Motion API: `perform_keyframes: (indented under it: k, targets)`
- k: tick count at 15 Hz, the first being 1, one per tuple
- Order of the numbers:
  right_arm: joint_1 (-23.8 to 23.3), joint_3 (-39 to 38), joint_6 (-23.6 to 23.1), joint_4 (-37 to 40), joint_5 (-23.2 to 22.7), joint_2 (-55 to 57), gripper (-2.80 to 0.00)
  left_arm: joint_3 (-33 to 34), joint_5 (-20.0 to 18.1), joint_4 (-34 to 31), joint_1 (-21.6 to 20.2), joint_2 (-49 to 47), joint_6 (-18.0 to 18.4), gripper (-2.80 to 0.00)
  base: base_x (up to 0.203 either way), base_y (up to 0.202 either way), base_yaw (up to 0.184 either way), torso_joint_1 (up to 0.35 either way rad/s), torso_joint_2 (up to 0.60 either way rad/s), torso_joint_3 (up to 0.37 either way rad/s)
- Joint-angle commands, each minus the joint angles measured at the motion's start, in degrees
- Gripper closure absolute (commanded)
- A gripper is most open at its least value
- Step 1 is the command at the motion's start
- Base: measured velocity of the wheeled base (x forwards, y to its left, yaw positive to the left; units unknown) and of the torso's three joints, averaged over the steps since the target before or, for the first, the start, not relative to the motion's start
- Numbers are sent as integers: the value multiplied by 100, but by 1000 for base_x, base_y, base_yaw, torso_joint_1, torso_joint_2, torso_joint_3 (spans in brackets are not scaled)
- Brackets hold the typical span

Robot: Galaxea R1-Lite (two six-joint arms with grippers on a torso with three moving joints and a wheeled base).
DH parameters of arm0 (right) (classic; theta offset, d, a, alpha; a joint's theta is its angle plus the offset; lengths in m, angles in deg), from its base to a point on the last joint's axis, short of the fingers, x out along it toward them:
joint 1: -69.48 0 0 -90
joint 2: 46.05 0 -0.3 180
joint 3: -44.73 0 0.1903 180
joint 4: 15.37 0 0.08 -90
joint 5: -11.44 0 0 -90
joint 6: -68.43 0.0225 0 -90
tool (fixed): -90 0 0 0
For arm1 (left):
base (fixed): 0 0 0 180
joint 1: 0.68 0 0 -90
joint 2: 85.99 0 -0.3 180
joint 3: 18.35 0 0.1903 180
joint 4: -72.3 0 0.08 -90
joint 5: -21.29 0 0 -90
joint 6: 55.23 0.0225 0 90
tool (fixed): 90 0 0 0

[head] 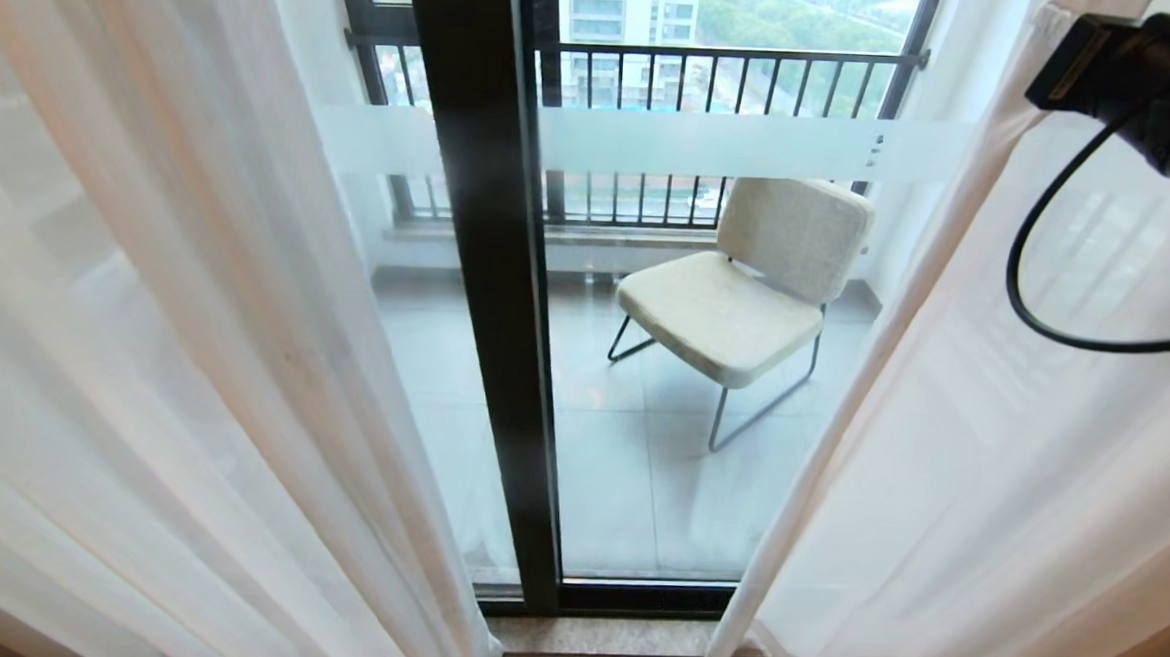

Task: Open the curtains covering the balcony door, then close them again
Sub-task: Close the inner curtains on both sides

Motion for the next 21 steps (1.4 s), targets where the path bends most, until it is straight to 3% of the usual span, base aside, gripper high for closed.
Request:
perform_keyframes:
  k: [1, 21]
  targets:
    - [35, 8, 2, -15, 0, 47, 0, 1, 4, 1, 0, 2, 0, 0, 0, 191, 0, 7, -2, 2]
    - [298, 132, -7, -6, 0, 56, 0, 1, -4, -17, 0, 2, 0, 0, 0, 190, 1, 3, 1, 2]
